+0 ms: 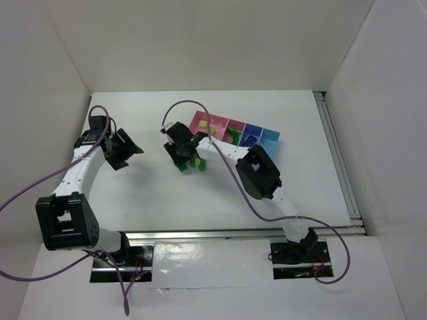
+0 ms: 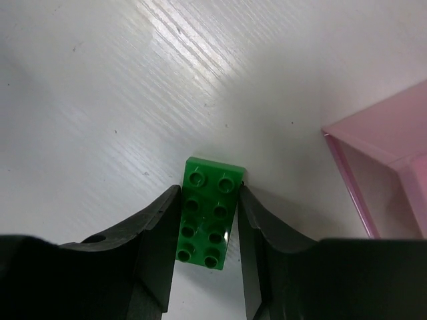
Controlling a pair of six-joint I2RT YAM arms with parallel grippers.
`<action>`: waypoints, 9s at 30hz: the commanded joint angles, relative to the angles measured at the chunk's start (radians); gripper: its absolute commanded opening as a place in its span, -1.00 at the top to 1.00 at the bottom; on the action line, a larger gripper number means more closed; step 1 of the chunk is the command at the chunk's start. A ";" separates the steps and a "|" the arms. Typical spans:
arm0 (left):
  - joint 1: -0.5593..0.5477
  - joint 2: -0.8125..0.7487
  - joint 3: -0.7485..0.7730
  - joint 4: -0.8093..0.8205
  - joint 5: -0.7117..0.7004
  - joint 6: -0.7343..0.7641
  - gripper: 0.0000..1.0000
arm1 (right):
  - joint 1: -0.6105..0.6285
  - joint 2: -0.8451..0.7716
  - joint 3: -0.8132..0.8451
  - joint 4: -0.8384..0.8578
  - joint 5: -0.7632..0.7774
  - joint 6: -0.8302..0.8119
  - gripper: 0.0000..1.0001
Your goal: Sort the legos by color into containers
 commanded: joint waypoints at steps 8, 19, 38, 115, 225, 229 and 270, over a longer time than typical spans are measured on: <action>0.006 -0.002 -0.012 0.035 0.084 0.033 -0.49 | 0.013 -0.255 -0.099 0.070 0.020 0.034 0.64; -0.171 0.122 0.073 0.057 0.169 0.171 -0.61 | -0.190 -0.518 -0.372 0.154 0.175 0.197 0.64; -0.376 0.309 0.215 0.005 0.138 0.191 -0.76 | -0.381 -0.431 -0.348 0.070 0.147 0.258 -0.42; -0.294 0.346 0.001 0.402 0.799 0.173 -0.87 | -0.059 -0.708 -0.783 0.272 -0.012 0.315 0.88; -0.226 0.288 0.073 0.521 1.110 0.153 1.00 | -0.357 -0.471 -0.602 0.657 -1.146 0.469 0.08; -0.226 0.288 0.073 0.512 1.089 0.153 1.00 | -0.357 -0.471 -0.602 0.657 -1.134 0.469 0.57; -0.307 0.291 0.174 0.338 0.620 0.130 1.00 | -0.395 -0.493 -0.376 0.200 -0.086 0.332 -0.55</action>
